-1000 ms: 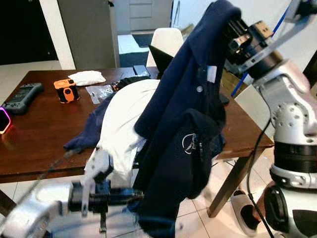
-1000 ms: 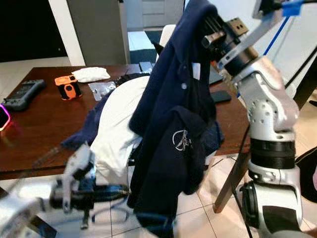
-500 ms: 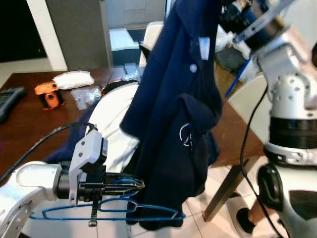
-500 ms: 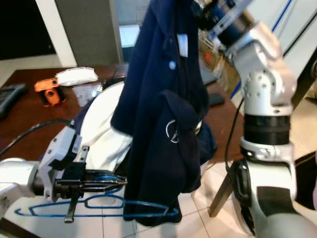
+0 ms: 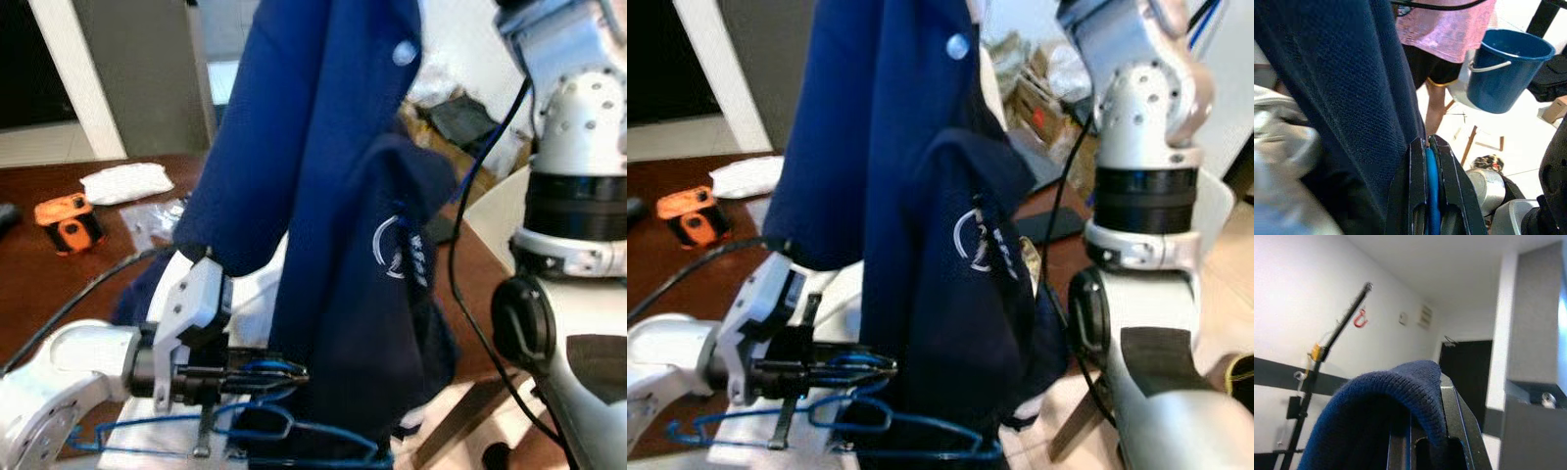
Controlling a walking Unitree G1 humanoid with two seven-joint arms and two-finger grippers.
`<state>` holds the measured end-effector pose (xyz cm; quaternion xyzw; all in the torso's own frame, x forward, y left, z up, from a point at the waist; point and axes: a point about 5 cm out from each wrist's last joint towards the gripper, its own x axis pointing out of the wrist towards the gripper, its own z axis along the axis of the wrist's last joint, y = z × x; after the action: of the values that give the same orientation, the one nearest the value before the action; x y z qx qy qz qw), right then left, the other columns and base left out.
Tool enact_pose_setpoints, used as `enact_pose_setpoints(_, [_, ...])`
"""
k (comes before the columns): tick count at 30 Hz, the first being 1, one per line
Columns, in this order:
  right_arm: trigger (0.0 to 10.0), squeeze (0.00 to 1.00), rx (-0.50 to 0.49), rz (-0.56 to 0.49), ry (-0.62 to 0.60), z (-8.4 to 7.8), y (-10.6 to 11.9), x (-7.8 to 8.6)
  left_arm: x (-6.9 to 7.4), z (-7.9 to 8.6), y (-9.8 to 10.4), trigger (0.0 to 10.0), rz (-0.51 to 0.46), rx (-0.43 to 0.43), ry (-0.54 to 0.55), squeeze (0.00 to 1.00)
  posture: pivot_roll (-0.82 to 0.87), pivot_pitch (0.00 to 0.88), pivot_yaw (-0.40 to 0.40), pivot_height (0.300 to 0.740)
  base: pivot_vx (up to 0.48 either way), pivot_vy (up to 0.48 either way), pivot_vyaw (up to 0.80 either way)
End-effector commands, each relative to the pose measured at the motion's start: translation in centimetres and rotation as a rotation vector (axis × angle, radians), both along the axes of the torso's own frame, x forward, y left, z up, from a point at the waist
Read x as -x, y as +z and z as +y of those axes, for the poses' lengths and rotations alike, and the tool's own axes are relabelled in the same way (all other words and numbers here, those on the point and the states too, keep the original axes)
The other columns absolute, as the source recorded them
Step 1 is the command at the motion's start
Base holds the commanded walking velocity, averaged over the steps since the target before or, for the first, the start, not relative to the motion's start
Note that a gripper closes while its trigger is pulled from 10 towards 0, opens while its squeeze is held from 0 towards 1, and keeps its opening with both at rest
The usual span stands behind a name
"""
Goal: Hang hanger
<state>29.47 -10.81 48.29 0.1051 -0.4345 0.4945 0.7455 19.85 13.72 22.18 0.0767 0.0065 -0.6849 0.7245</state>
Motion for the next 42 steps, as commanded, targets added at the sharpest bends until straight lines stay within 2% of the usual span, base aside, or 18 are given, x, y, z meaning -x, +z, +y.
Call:
enact_pose_setpoints(1, [10.0,0.0,-0.034,-0.066,0.015,0.6,1.7,1.0,0.1,-0.3,0.1,10.0,0.008,0.011,-0.01,0.0,0.01,0.0,-0.063,0.74,0.352,0.0,0.0])
enact_pose_setpoints(3, [10.0,0.0,-0.034,-0.066,0.015,0.6,1.7,1.0,0.1,-0.3,0.1,10.0,0.008,0.011,-0.01,0.0,0.01,0.0,-0.063,0.74,0.352,0.0,0.0])
enact_pose_setpoints(6, [10.0,0.0,0.077,-0.02,-0.022,2.3,0.9,-0.1,0.4,-0.7,0.5,10.0,0.011,0.037,-0.031,0.0,0.01,0.0,-0.071,0.74,0.0,0.0,0.0])
enact_pose_setpoints(8, [10.0,0.0,0.39,-0.041,-0.02,5.0,-3.4,-0.5,0.9,-1.1,0.8,10.0,0.018,0.056,-0.059,0.0,0.02,0.0,-0.072,0.74,0.0,0.0,0.0])
enact_pose_setpoints(9, [10.0,0.0,0.39,-0.041,-0.02,5.0,-3.4,-0.5,0.9,-1.1,0.8,10.0,0.018,0.056,-0.059,0.0,0.02,0.0,-0.072,0.74,0.0,0.0,0.0])
enact_pose_setpoints(10, [10.0,0.0,0.594,-0.044,0.038,6.4,-7.7,-0.3,1.2,-1.3,0.8,10.0,0.026,0.062,-0.07,0.0,0.01,0.0,-0.074,0.74,0.0,0.0,0.0])
enact_pose_setpoints(11, [10.0,0.0,0.639,-0.014,0.054,6.8,-9.0,-0.3,1.3,-1.4,0.8,10.0,0.027,0.062,-0.071,0.0,0.02,0.0,-0.074,0.74,0.0,0.0,0.0])
enact_pose_setpoints(19, [10.0,0.0,0.746,0.041,0.025,7.2,-11.8,-0.7,1.4,-1.7,0.8,10.0,0.029,0.069,-0.076,0.0,0.01,0.0,-0.075,0.74,0.0,0.0,0.0])
enact_pose_setpoints(20, [10.0,0.91,0.81,0.072,-0.019,7.2,-13.4,-1.2,1.3,-1.9,0.8,10.0,0.029,0.077,-0.081,0.0,0.0,0.0,-0.071,0.74,0.0,0.0,0.0])
enact_pose_setpoints(21, [10.0,1.0,0.856,0.105,-0.062,7.0,-14.7,-1.7,1.3,-2.0,0.8,10.0,0.026,0.081,-0.081,0.0,0.0,0.0,-0.07,0.74,0.0,0.0,0.0])
enact_pose_setpoints(24, [10.0,1.0,0.856,0.105,-0.062,7.0,-14.7,-1.7,1.3,-2.0,0.8,10.0,0.026,0.081,-0.081,0.0,0.0,0.0,-0.07,0.74,0.0,0.0,0.0])
enact_pose_setpoints(26, [10.0,1.0,0.962,0.126,-0.169,6.1,-16.7,-2.6,1.2,-2.1,0.8,10.0,0.025,0.084,-0.08,0.0,0.0,0.0,-0.069,0.74,0.0,0.0,0.0])
enact_pose_setpoints(31, [10.0,1.0,1.0,0.129,-0.218,5.5,-17.3,-3.0,1.2,-2.1,0.8,10.0,0.025,0.083,-0.079,0.0,0.0,0.0,-0.069,0.74,0.0,0.0,0.0])
enact_pose_setpoints(32, [10.0,1.0,1.043,0.207,-0.394,3.4,-18.2,-4.6,1.2,-2.2,0.9,10.0,0.021,0.085,-0.077,0.0,0.0,0.0,-0.071,0.74,0.0,0.0,0.0])
enact_pose_setpoints(34, [10.0,1.0,1.043,0.207,-0.394,3.4,-18.2,-4.6,1.2,-2.2,0.9,10.0,0.021,0.085,-0.077,0.0,0.0,0.0,-0.071,0.74,0.0,0.0,0.0])
enact_pose_setpoints(38, [10.0,1.0,1.037,0.301,-0.561,0.8,-18.3,-6.1,1.2,-2.1,1.0,10.0,0.016,0.087,-0.077,0.0,0.0,0.0,-0.072,0.74,0.0,0.0,0.0])
enact_pose_setpoints(39, [10.0,1.0,1.044,0.387,-0.643,-2.2,-18.2,-6.6,1.1,-2.1,1.1,10.0,0.011,0.084,-0.076,0.0,0.0,0.0,-0.074,0.74,0.0,0.0,0.0])
enact_pose_setpoints(42, [10.0,1.0,1.076,0.437,-0.676,-4.4,-18.4,-6.7,1.1,-2.1,1.2,10.0,0.008,0.08,-0.074,0.0,0.0,0.0,-0.073,0.74,0.0,0.0,0.0])
